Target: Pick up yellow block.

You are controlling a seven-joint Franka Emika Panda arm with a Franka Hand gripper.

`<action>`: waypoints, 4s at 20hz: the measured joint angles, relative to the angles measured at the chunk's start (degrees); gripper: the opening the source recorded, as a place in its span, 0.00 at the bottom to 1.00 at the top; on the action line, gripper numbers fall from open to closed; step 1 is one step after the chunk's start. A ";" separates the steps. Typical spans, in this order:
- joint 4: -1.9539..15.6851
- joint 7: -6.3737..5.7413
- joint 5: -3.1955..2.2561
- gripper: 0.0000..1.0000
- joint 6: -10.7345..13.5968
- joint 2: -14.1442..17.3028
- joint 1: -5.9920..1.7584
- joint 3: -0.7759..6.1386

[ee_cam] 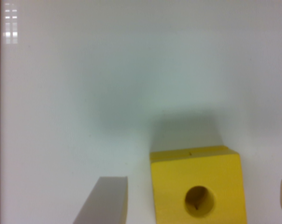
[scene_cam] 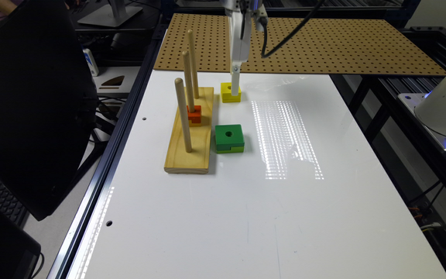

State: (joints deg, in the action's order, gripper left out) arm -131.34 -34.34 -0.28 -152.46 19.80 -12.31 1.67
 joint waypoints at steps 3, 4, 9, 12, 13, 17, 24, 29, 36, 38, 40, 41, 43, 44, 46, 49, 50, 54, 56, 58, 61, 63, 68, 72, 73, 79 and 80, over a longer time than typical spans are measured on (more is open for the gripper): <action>0.76 0.00 0.00 1.00 -0.43 1.16 0.00 0.00; 0.93 0.00 0.00 1.00 -0.43 1.24 0.00 0.00; 1.03 0.00 0.00 1.00 -0.42 1.24 0.00 0.00; 1.04 0.00 0.00 1.00 -0.48 1.63 0.00 0.00; 1.05 0.00 0.00 1.00 -0.67 1.95 0.00 0.00; 1.13 0.00 0.00 1.00 -1.65 3.13 0.00 0.00; 1.20 0.00 0.00 1.00 -1.71 3.25 0.00 0.00; 1.21 0.00 0.00 1.00 -1.77 3.64 0.00 0.01; 2.08 0.00 0.00 1.00 -1.79 4.22 0.00 0.04; 2.49 0.00 0.00 1.00 -1.79 4.48 0.00 0.06; 3.06 0.00 0.00 1.00 -1.79 4.97 0.00 0.09; 3.36 0.00 0.00 1.00 -1.79 5.26 0.00 0.10; 3.78 0.00 0.00 1.00 -1.79 5.72 0.00 0.13; 3.87 0.00 0.00 1.00 -1.79 5.80 0.00 0.13; 3.96 0.00 0.00 1.00 -1.79 5.92 0.00 0.15; 4.15 0.00 0.00 1.00 -1.84 6.18 -0.02 0.15; 4.15 0.00 0.00 1.00 -1.84 6.18 -0.02 0.15; 4.15 0.00 0.00 1.00 -1.84 6.18 -0.02 0.15; 4.14 0.00 0.00 0.00 -1.84 6.16 -0.04 0.13; 4.14 0.00 0.00 0.00 -1.84 6.16 -0.04 0.13; 4.14 0.00 0.00 0.00 -1.84 6.16 -0.04 0.13; 4.13 0.00 0.00 0.00 -1.83 6.16 -0.04 0.13; 4.13 0.00 0.00 0.00 -1.56 5.68 -0.06 0.13; 4.10 0.00 0.00 0.00 -0.13 4.13 -0.06 0.13; 4.07 0.00 0.00 0.00 0.12 3.85 -0.07 0.13; 4.05 0.00 0.00 0.00 1.59 1.83 -0.07 0.13; 4.05 0.00 0.00 0.00 2.99 0.40 -0.07 0.13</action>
State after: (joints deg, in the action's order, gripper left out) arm -127.29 -34.34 -0.28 -149.47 20.20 -12.38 1.81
